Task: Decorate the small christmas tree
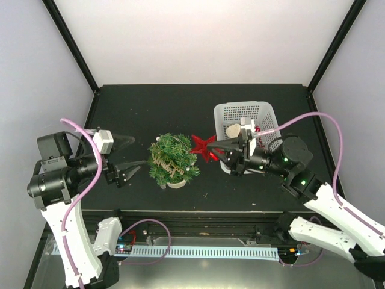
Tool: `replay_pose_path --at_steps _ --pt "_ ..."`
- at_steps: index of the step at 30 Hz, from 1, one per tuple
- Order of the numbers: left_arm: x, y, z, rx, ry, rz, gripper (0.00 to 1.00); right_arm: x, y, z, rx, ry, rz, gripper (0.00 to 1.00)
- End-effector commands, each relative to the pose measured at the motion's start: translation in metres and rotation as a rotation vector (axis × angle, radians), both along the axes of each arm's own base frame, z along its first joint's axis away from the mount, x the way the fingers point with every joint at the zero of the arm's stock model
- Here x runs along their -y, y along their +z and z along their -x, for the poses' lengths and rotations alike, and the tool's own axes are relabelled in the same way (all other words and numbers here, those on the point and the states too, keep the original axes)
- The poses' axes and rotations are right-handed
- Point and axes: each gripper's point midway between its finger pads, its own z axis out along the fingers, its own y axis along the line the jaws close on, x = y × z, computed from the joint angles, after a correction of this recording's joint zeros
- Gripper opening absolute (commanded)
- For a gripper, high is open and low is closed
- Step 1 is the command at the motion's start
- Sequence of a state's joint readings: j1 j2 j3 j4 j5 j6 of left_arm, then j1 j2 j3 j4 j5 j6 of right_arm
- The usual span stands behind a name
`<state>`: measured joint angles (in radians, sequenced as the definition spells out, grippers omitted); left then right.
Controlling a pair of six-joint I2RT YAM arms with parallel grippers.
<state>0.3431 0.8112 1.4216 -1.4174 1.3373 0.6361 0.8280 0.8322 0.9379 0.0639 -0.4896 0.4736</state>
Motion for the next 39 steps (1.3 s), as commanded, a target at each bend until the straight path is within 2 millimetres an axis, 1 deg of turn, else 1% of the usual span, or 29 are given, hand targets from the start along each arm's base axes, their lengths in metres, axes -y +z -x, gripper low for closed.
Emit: replay_pose_path --at_steps 1,3,5,8,9,11,12,13,15,17,21,25,27,32,37,39 --pt "0.018 0.020 0.034 0.019 -0.133 0.109 0.99 -0.017 0.019 0.043 0.050 0.119 -0.088 0.01" --pt "0.023 0.023 0.045 0.026 -0.177 0.140 0.99 -0.029 0.020 0.058 0.058 0.159 -0.090 0.01" --pt "0.027 0.024 0.057 0.037 -0.214 0.165 0.99 -0.042 0.019 0.069 0.056 0.192 -0.086 0.01" --pt "0.031 0.022 0.072 0.062 -0.271 0.178 0.97 -0.059 0.015 0.078 0.049 0.225 -0.084 0.01" --pt "0.033 0.020 0.081 0.001 -0.301 0.204 0.97 -0.064 0.013 0.081 0.046 0.238 -0.084 0.01" --pt "0.036 0.016 0.091 0.036 -0.322 0.156 0.96 -0.072 0.010 0.085 0.035 0.252 -0.083 0.01" --pt "0.038 0.017 0.097 0.111 -0.318 0.109 0.96 -0.074 0.009 0.087 0.032 0.259 -0.083 0.01" --pt "0.040 0.013 0.103 0.127 -0.315 0.095 0.96 -0.077 0.008 0.090 0.030 0.269 -0.083 0.01" --pt "0.041 0.005 0.110 0.105 -0.326 0.099 0.95 -0.082 0.006 0.095 0.026 0.285 -0.082 0.01" --pt "0.042 -0.001 0.112 0.069 -0.338 0.124 0.93 -0.087 0.004 0.102 0.022 0.308 -0.081 0.01" --pt "0.041 -0.009 0.107 0.009 -0.327 0.156 0.91 -0.097 0.006 0.119 0.024 0.352 -0.079 0.01" --pt "0.042 -0.013 0.112 0.017 -0.323 0.153 0.91 -0.105 0.002 0.126 0.017 0.367 -0.068 0.01" --pt "0.042 -0.014 0.114 0.014 -0.327 0.154 0.88 -0.107 0.002 0.128 0.016 0.370 -0.070 0.01" --pt "0.043 -0.018 0.117 -0.001 -0.333 0.159 0.83 -0.111 0.003 0.130 0.022 0.367 -0.073 0.01" --pt "0.043 -0.022 0.118 -0.009 -0.330 0.167 0.78 -0.112 0.006 0.122 0.028 0.320 -0.086 0.01" --pt "0.044 -0.024 0.118 -0.012 -0.327 0.171 0.75 -0.114 0.007 0.118 0.027 0.302 -0.091 0.01"
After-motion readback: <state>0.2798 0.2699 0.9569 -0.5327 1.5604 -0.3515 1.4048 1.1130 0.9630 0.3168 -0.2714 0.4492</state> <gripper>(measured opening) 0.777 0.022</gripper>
